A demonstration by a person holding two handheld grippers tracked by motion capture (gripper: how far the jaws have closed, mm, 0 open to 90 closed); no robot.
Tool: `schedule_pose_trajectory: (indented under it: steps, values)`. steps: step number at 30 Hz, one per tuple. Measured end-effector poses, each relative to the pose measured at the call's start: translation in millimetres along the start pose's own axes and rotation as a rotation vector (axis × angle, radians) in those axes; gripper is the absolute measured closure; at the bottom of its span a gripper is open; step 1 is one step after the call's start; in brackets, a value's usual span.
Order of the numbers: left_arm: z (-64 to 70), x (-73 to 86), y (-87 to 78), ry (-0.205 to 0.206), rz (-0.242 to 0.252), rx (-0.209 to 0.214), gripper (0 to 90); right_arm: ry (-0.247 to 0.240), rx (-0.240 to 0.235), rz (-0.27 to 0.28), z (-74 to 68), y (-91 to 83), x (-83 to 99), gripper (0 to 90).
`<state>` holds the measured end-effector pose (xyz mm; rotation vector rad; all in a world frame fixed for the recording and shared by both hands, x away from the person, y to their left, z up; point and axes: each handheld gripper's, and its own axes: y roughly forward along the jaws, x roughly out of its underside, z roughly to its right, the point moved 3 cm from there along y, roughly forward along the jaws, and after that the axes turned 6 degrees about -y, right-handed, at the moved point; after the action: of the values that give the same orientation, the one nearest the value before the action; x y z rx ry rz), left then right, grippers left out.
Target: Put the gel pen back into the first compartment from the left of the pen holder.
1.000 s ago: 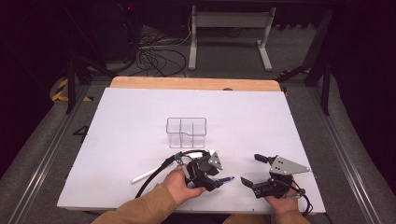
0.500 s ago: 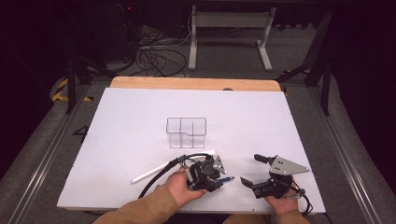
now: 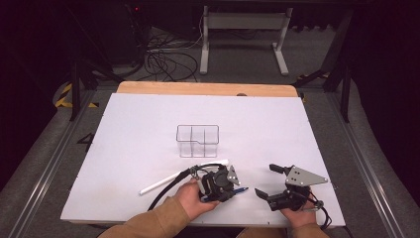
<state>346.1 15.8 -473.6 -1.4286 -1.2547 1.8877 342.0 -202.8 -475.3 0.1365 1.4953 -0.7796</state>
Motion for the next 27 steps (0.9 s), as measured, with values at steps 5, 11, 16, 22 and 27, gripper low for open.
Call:
schedule_pose_trajectory:
  steps: [5, 11, 16, 22, 27]
  values:
    - [0.9, -0.1, -1.6, 0.007, -0.001, 0.000, 79.2, -0.001, 0.000, 0.001, 0.0, 0.0, 0.0, 3.7]
    - [-0.7, -1.5, -9.9, 0.000, -0.005, 0.027, 79.4, -0.001, 0.002, 0.008, 0.2, -0.9, -0.4, 3.7]
    - [-3.7, -2.0, -18.5, -0.011, 0.007, 0.022, 79.4, 0.000, 0.002, 0.009, 0.2, -1.0, -0.3, 3.7]
    - [-4.9, -1.7, -25.2, -0.015, 0.023, 0.023, 79.4, 0.000, 0.003, 0.009, 0.2, -0.8, -0.3, 3.7]
    - [-6.8, -2.0, -32.7, -0.018, 0.044, 0.018, 79.4, 0.000, 0.003, 0.008, 0.2, -0.6, -0.2, 3.7]
